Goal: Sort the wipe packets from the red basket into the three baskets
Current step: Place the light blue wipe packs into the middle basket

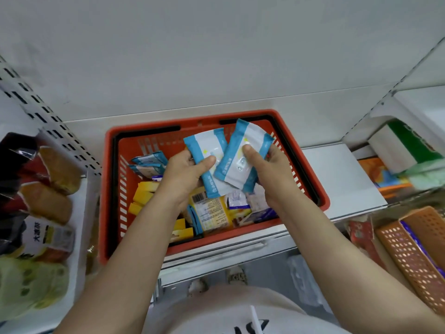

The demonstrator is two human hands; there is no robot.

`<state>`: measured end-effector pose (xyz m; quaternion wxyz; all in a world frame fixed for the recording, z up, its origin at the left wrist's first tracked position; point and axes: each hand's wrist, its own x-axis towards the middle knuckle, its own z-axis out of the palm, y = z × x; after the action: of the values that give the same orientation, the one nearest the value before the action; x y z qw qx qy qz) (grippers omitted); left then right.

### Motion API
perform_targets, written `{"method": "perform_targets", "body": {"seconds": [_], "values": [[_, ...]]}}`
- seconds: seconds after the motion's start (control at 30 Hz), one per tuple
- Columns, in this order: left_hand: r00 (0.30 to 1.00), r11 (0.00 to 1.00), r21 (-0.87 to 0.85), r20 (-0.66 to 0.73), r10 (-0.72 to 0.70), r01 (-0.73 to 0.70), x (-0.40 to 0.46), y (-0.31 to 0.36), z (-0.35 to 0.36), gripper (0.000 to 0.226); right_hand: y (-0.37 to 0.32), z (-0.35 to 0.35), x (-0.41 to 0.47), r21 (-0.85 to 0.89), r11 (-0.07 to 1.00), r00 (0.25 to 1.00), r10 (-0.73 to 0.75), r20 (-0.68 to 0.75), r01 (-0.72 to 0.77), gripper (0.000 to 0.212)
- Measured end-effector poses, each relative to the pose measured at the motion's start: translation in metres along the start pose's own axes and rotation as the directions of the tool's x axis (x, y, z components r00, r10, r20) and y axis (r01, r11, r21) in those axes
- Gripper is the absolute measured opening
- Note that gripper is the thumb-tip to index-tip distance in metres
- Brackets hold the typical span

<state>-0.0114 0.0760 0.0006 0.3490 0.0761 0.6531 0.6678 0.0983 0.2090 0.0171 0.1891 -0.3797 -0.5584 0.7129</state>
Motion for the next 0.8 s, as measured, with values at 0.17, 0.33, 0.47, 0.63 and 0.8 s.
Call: {"method": "perform_targets", "body": {"seconds": [0.17, 0.33, 0.47, 0.63, 0.8], "values": [[0.999, 0.999, 0.015, 0.023, 0.043, -0.043, -0.009, -0.002, 0.004, 0.012, -0.005, -0.026, -0.017, 0.122, 0.988, 0.981, -0.072, -0.180, 0.095, 0.037], [0.990, 0.989, 0.075, 0.055, 0.128, -0.131, -0.030, -0.007, 0.036, 0.009, -0.014, -0.070, -0.048, 0.214, 0.959, 0.948, -0.115, -0.298, 0.184, 0.056], [0.987, 0.986, 0.080, 0.069, 0.144, -0.150, -0.054, -0.015, 0.073, 0.009, -0.018, -0.122, -0.073, 0.245, 0.943, 0.915, -0.119, -0.385, 0.225, 0.039], [0.968, 0.971, 0.107, 0.160, 0.193, -0.211, -0.097, -0.040, 0.160, 0.012, -0.007, -0.225, -0.119, 0.337, 0.916, 0.894, -0.050, -0.446, 0.219, 0.032], [0.931, 0.988, 0.046, 0.344, 0.125, -0.150, -0.157, -0.099, 0.275, 0.032, 0.016, -0.360, -0.179, 0.323, 0.918, 0.859, -0.035, -0.511, 0.229, 0.036]]}}
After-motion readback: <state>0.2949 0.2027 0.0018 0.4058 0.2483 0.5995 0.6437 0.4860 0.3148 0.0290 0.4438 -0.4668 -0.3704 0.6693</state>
